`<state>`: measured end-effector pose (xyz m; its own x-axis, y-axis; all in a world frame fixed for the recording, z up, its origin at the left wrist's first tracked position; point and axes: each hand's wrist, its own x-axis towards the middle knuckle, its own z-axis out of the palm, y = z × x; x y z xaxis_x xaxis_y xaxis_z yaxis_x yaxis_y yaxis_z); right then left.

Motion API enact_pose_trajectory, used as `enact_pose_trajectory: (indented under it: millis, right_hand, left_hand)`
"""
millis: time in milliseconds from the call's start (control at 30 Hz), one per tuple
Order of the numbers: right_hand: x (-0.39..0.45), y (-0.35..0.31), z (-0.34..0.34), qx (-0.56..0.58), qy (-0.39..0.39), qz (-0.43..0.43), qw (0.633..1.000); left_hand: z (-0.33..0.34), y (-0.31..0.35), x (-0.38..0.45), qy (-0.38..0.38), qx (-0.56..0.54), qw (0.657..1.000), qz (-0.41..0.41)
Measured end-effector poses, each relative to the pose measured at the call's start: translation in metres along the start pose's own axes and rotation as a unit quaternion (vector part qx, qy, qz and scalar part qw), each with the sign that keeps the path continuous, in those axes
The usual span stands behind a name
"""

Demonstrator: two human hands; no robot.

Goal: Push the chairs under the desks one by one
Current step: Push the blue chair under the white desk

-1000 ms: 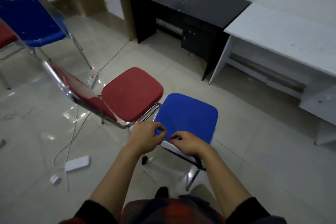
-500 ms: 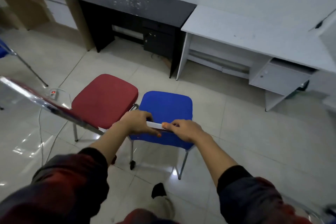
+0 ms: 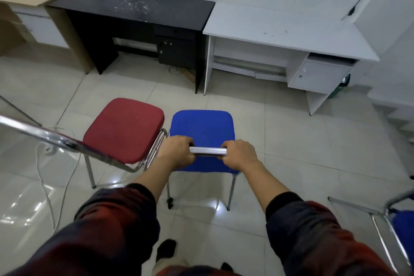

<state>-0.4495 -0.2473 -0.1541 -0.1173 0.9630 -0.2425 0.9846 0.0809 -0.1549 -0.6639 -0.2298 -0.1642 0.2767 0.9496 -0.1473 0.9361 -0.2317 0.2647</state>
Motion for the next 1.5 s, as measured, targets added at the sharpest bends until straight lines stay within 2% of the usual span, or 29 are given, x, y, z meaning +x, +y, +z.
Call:
enact_pose_trajectory:
  millis: [433,800,1167,1500]
  right_hand:
    - [0.012,-0.006,-0.006,0.03,0.016,0.073,0.997]
    - [0.032,-0.05,-0.005,0.05,0.035,0.106,0.992]
    - [0.055,-0.091,-0.003,0.072,0.062,0.133,0.986]
    - [0.078,-0.063,-0.017,0.107,0.017,0.108,0.988]
  left_hand:
    - [-0.011,-0.02,0.039,-0.03,-0.007,0.992,0.125]
    - [-0.03,-0.064,0.061,-0.054,-0.002,0.985,0.166]
    - [-0.051,-0.106,0.091,-0.088,0.033,0.98,0.175]
    - [-0.051,-0.087,0.108,-0.089,0.05,0.983,0.151]
